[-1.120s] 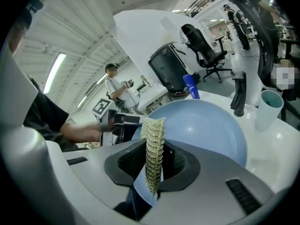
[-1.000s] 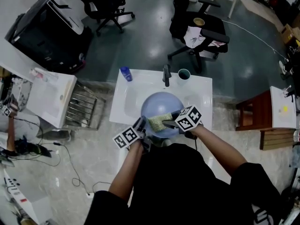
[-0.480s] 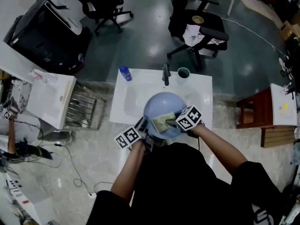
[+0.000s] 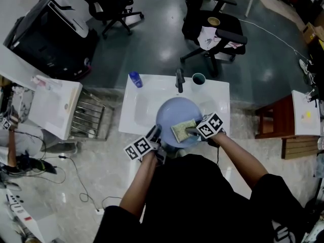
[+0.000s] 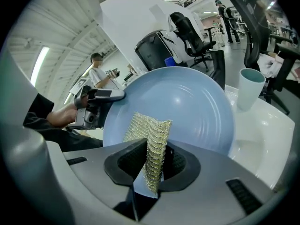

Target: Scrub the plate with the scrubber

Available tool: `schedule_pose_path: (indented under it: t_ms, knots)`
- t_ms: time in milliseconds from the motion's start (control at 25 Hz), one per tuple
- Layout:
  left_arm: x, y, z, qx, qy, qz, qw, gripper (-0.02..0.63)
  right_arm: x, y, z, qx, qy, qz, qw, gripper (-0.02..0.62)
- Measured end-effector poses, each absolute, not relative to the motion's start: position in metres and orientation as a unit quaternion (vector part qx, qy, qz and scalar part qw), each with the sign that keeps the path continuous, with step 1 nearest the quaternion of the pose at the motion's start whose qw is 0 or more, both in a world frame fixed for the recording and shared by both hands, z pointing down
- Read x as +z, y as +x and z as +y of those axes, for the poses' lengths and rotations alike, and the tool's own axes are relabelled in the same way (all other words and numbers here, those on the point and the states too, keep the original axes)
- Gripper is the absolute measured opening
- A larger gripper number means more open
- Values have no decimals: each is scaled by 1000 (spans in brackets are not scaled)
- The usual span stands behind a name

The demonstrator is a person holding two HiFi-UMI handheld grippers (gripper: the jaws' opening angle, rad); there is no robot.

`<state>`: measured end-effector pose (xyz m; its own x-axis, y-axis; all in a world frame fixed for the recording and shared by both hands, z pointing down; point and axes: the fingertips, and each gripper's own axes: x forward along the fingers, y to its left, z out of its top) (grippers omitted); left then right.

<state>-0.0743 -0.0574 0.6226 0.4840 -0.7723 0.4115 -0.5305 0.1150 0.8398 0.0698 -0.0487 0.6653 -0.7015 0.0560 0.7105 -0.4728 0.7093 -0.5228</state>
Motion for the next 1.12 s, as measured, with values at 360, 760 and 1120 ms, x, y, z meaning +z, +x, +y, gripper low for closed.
schedule_pose_path:
  t_ms: [360, 760, 1120]
  knots:
    - [620, -73, -57, -104, 661, -490, 558, 72, 673, 101, -76, 359, 165, -838, 377, 67]
    - [623, -71, -59, -96, 661, -488, 562, 77, 684, 119, -97, 317, 207, -825, 420, 67]
    - [648, -97, -63, -89, 637, -522, 560, 77, 618, 96, -87, 334, 226, -882, 244, 66]
